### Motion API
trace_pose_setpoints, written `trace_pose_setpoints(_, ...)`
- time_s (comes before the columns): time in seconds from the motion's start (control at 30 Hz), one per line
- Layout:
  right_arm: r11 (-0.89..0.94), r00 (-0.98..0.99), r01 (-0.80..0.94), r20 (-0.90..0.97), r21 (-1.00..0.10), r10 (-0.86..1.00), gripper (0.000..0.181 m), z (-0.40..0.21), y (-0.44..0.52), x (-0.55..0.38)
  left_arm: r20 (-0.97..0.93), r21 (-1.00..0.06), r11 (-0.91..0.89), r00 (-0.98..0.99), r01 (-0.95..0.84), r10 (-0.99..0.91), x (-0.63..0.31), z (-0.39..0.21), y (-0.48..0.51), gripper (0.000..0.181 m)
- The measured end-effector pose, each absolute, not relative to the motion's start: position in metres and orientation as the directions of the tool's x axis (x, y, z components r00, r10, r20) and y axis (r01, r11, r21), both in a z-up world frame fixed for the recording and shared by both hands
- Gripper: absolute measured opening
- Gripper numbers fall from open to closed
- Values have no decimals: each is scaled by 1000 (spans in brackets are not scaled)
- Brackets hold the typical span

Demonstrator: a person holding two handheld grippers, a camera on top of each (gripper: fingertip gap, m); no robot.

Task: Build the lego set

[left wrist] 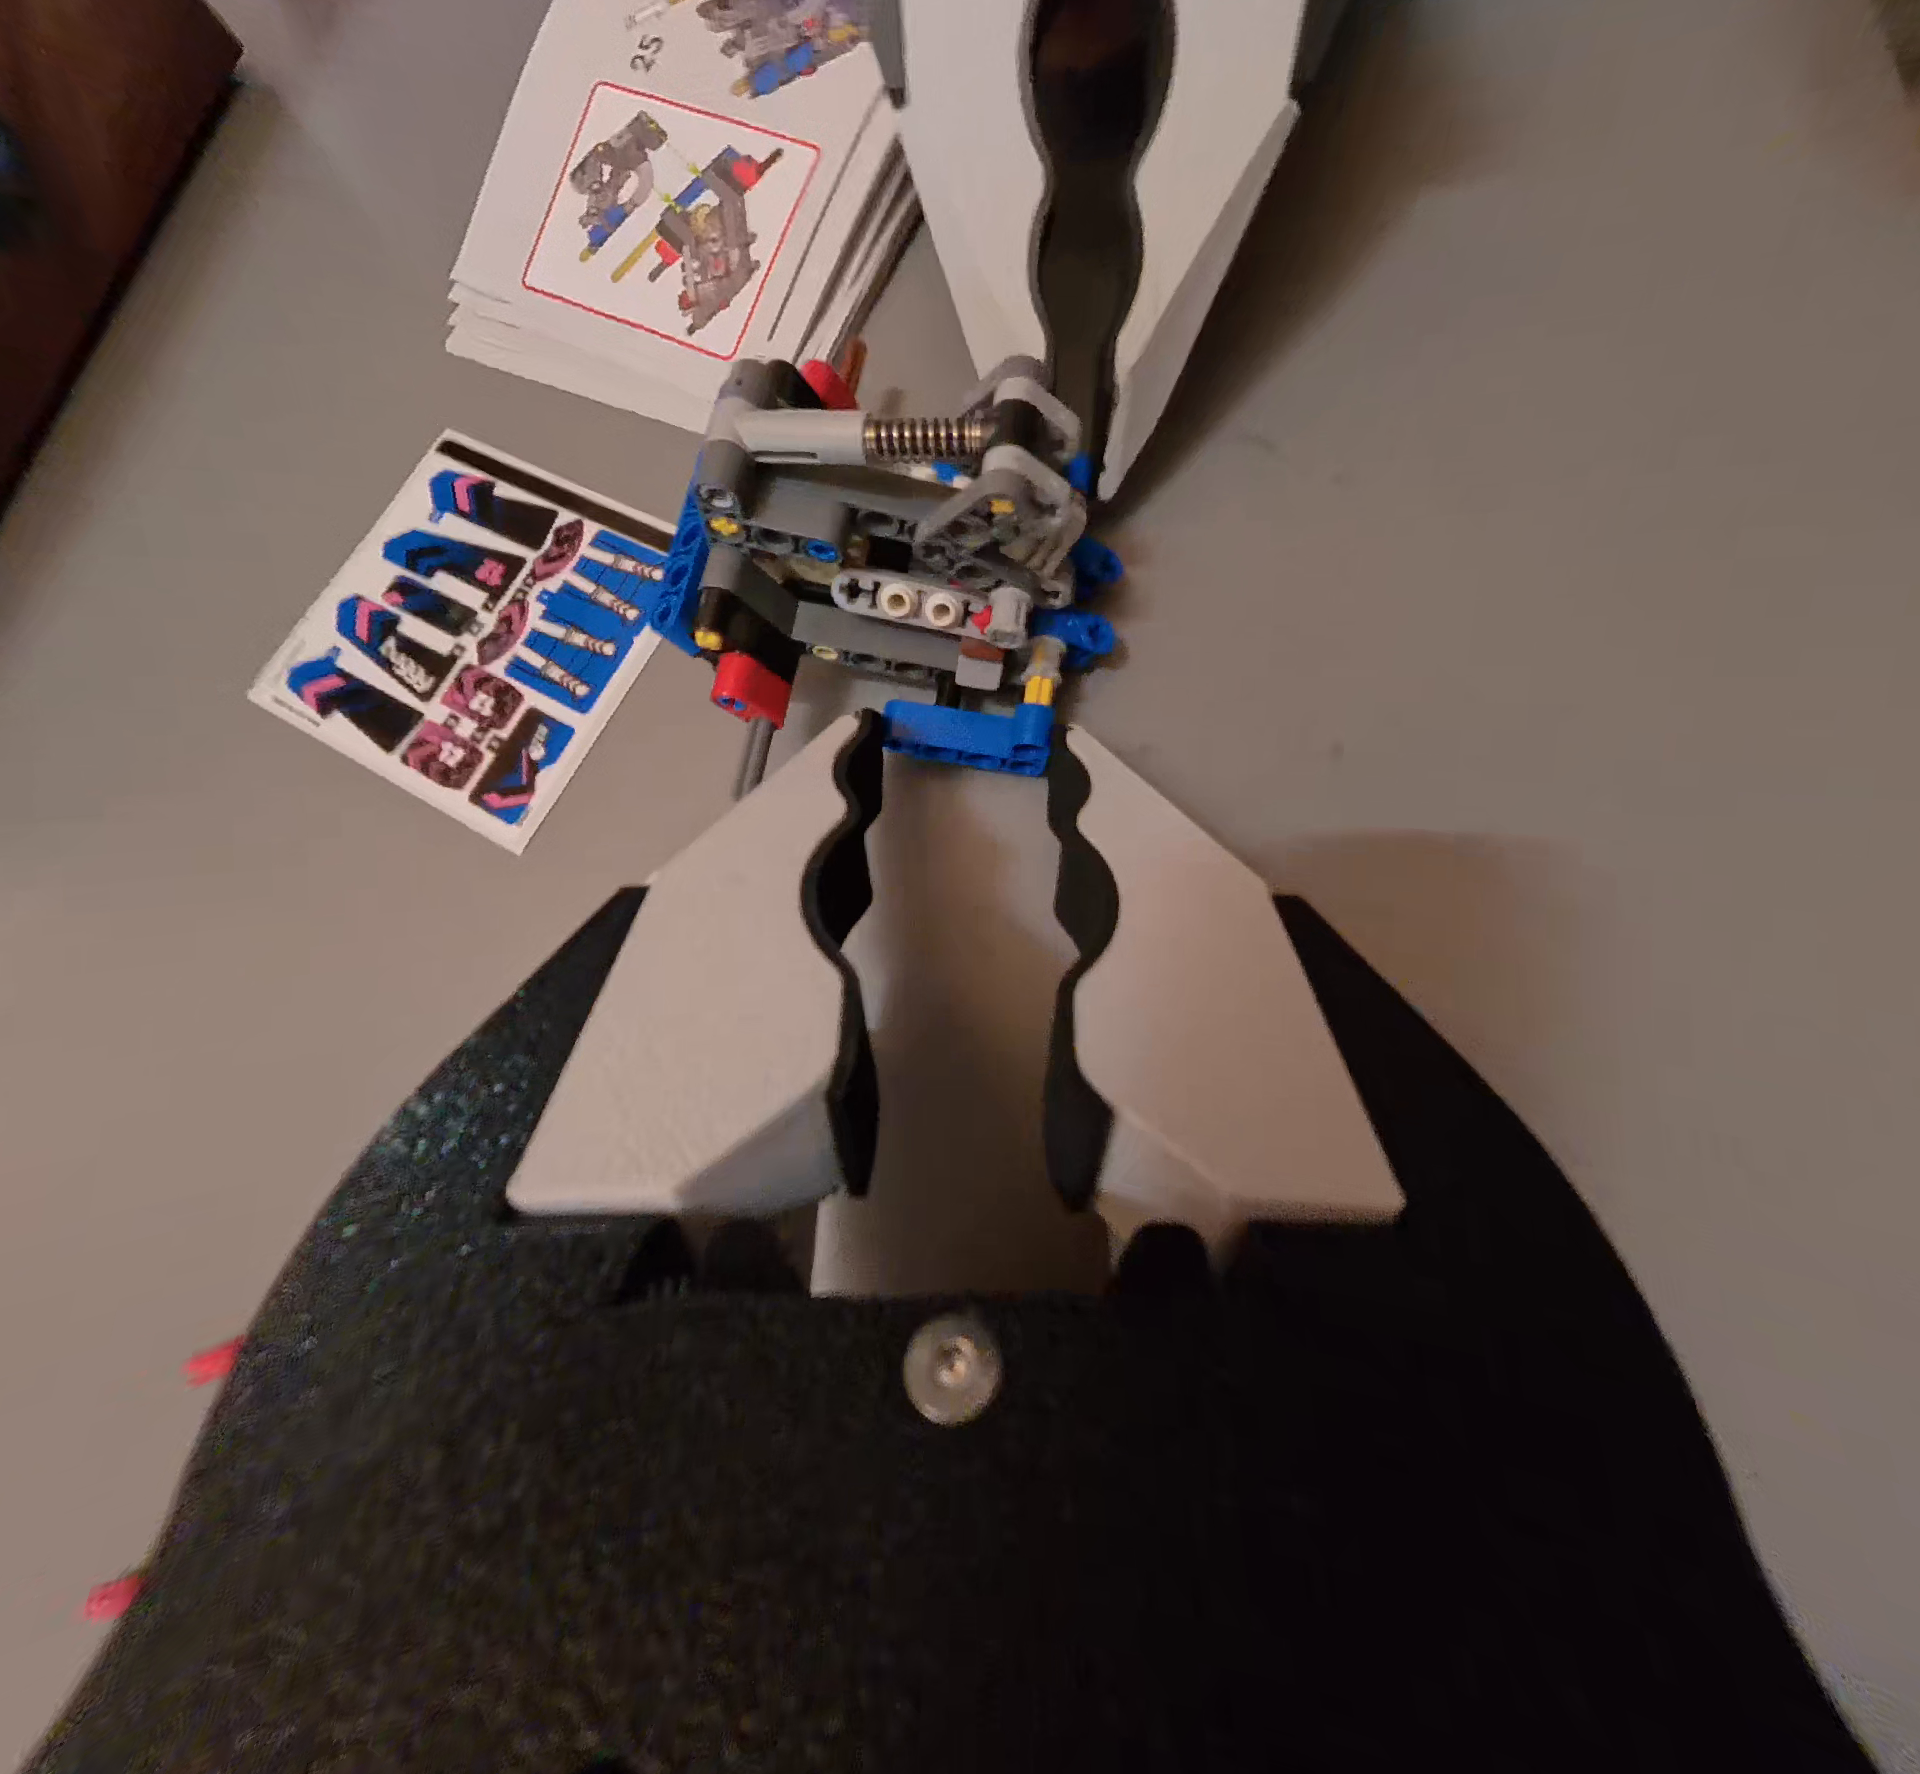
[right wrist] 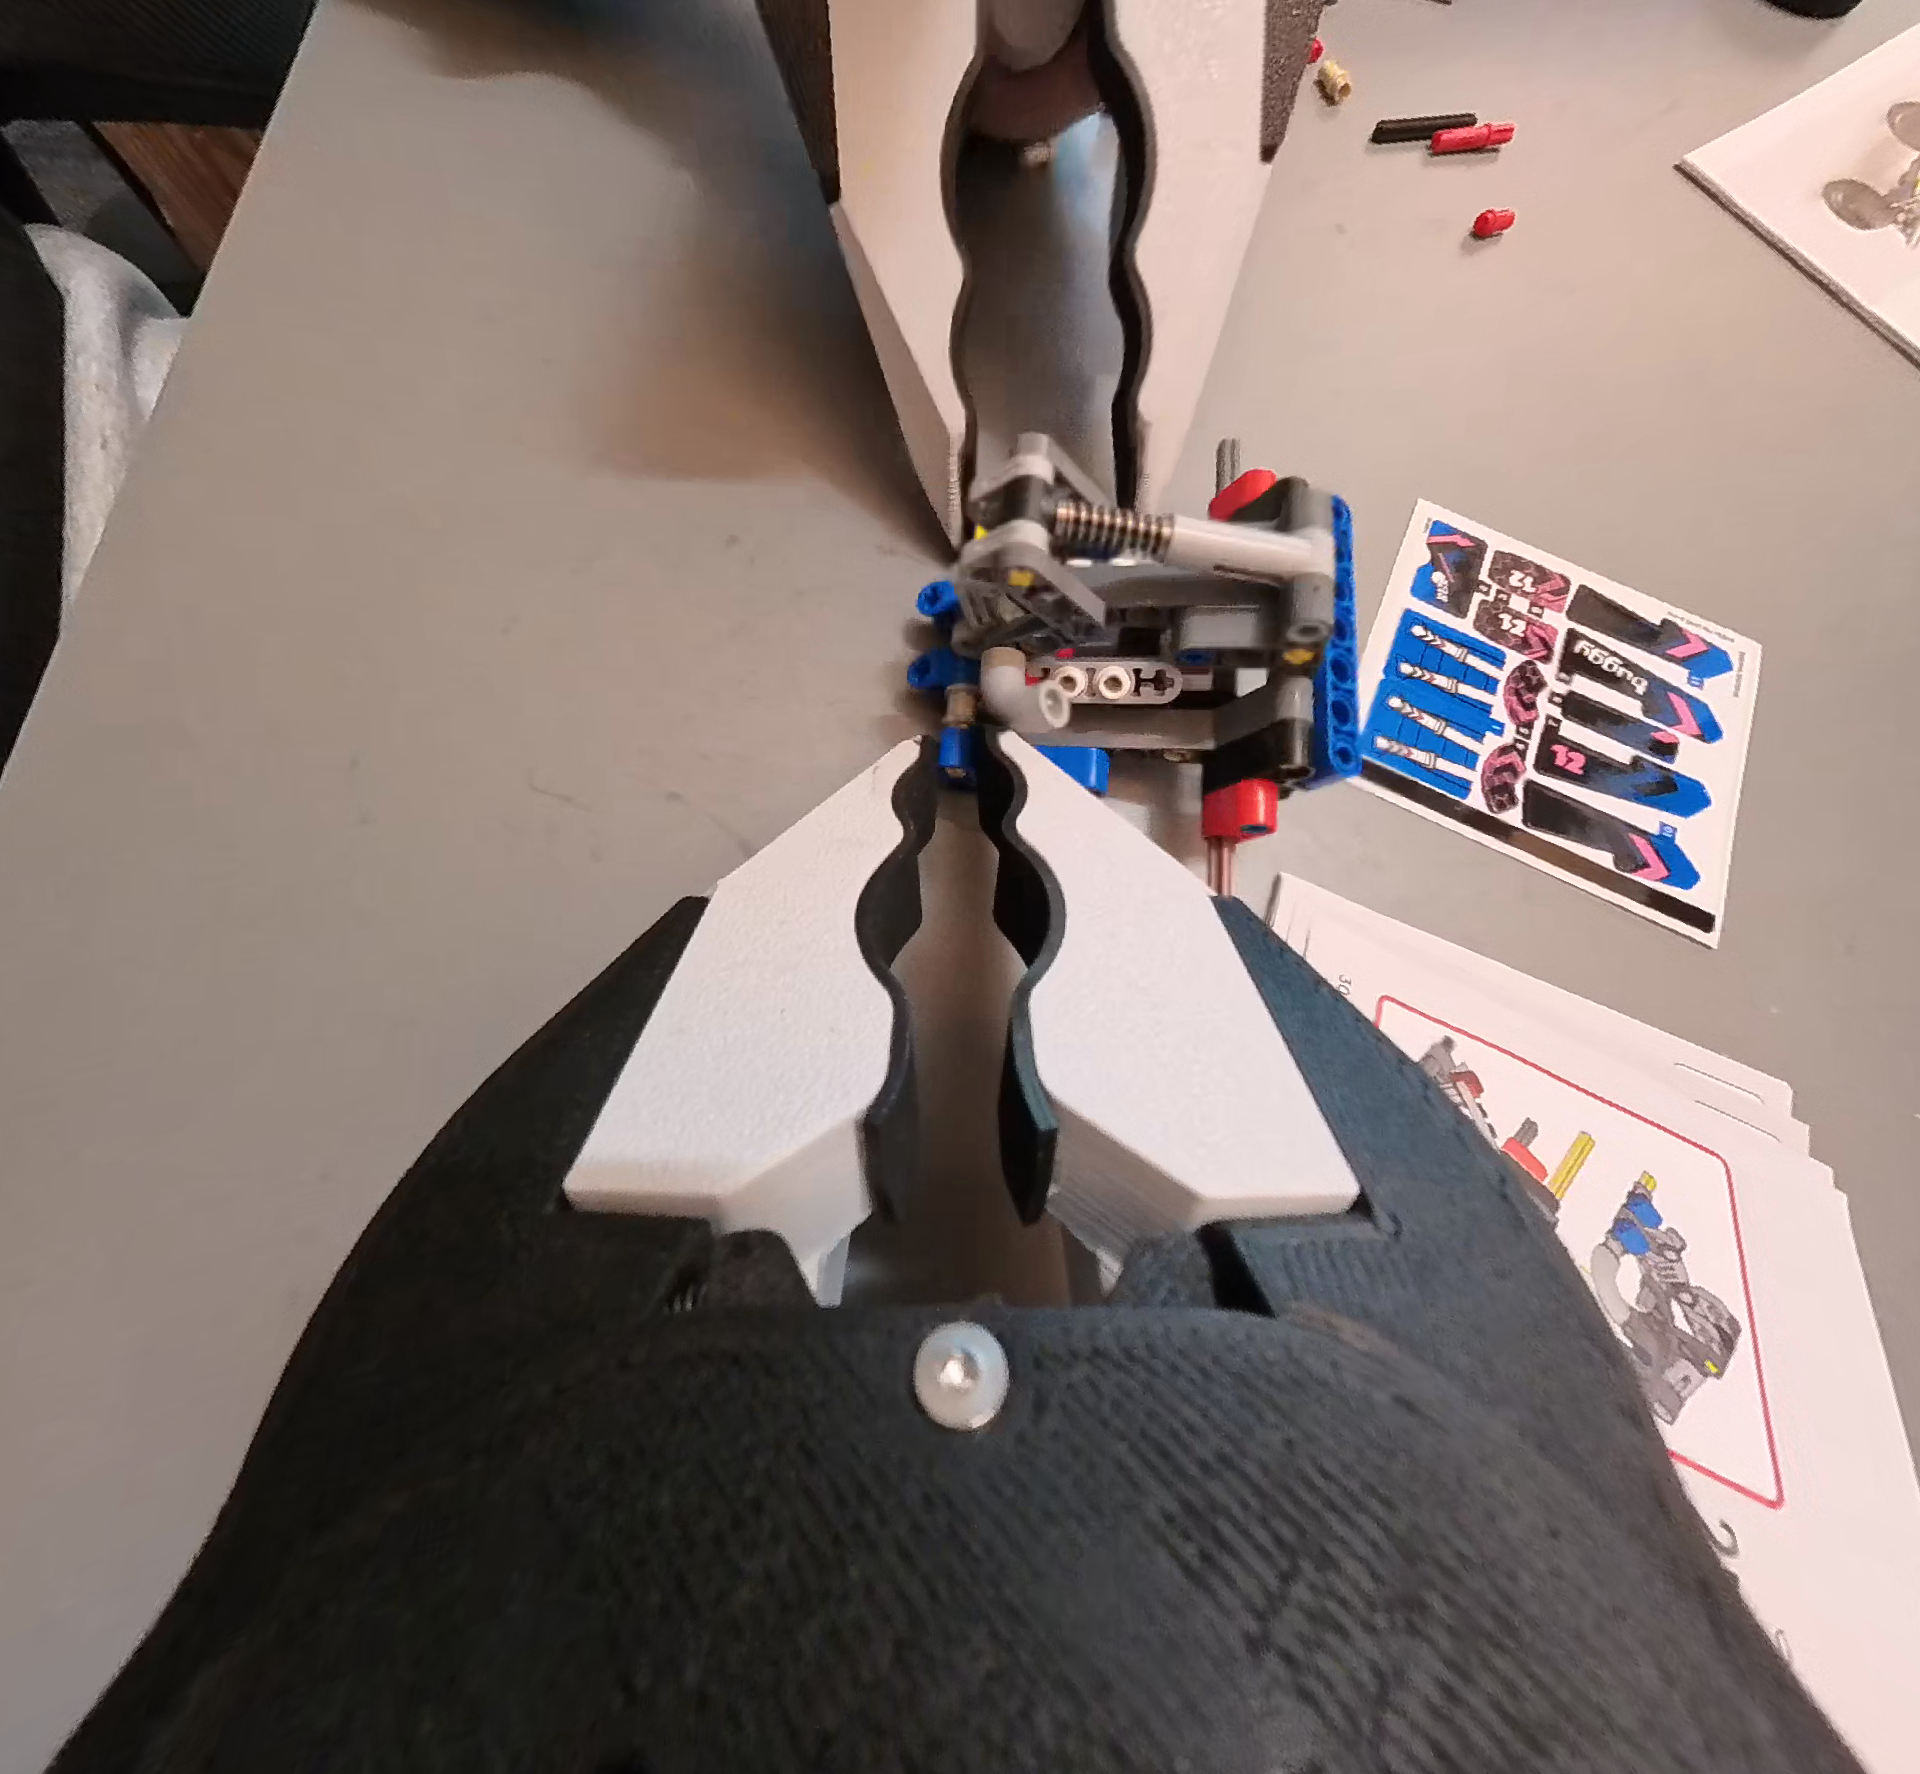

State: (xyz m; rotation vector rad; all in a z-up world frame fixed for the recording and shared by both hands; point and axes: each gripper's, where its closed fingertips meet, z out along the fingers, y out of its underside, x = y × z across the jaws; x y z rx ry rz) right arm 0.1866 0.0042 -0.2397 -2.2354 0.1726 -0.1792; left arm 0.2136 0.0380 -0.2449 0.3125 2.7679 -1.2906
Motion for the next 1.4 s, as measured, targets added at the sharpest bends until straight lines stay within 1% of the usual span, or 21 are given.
trace_pose_setpoints(0.07,-618,980,-61,71,-784,-188,6,-240,4,186,-210,-740,617,-963,268,167,214,-245,37,29)
trace_pose_setpoints(0.17,-618,979,-62,72,-784,-190,6,-240,3,187,-235,-738,614,-959,280,155,214,-245,37,29)
trace_pose_setpoints(0.33,-614,979,-81,54,-785,-197,6,-240,2,188,-174,-743,622,-969,247,176,211,-246,37,29)
trace_pose_setpoints(0.5,-613,979,-85,49,-786,-199,6,-240,1,188,-162,-744,620,-967,249,195,209,-247,36,30)
trace_pose_setpoints(0.67,-613,979,-86,49,-786,-200,6,-240,1,188,-148,-748,611,-963,259,227,205,-246,40,39)
trace_pose_setpoints(0.87,-613,978,-84,52,-786,-201,6,-240,1,188,-121,-746,614,-959,258,256,204,-247,42,37)
trace_pose_setpoints(0.93,-614,978,-83,54,-785,-201,6,-240,1,188,-123,-745,612,-956,267,267,202,-248,41,29)
trace_pose_setpoints(0.97,-613,978,-83,54,-785,-201,6,-240,1,188,-129,-744,611,-955,271,266,202,-248,40,28)
trace_pose_setpoints(1.1,-614,978,-82,55,-785,-202,6,-240,1,188,-126,-746,612,-958,264,260,205,-247,42,32)
trace_pose_setpoints(1.27,-613,978,-84,54,-786,-203,6,-240,1,188,-45,-754,620,-959,216,279,203,-247,51,40)
trace_pose_setpoints(1.4,-612,978,-83,54,-786,-202,6,-240,1,188,-41,-744,631,-957,220,286,204,-249,49,35)
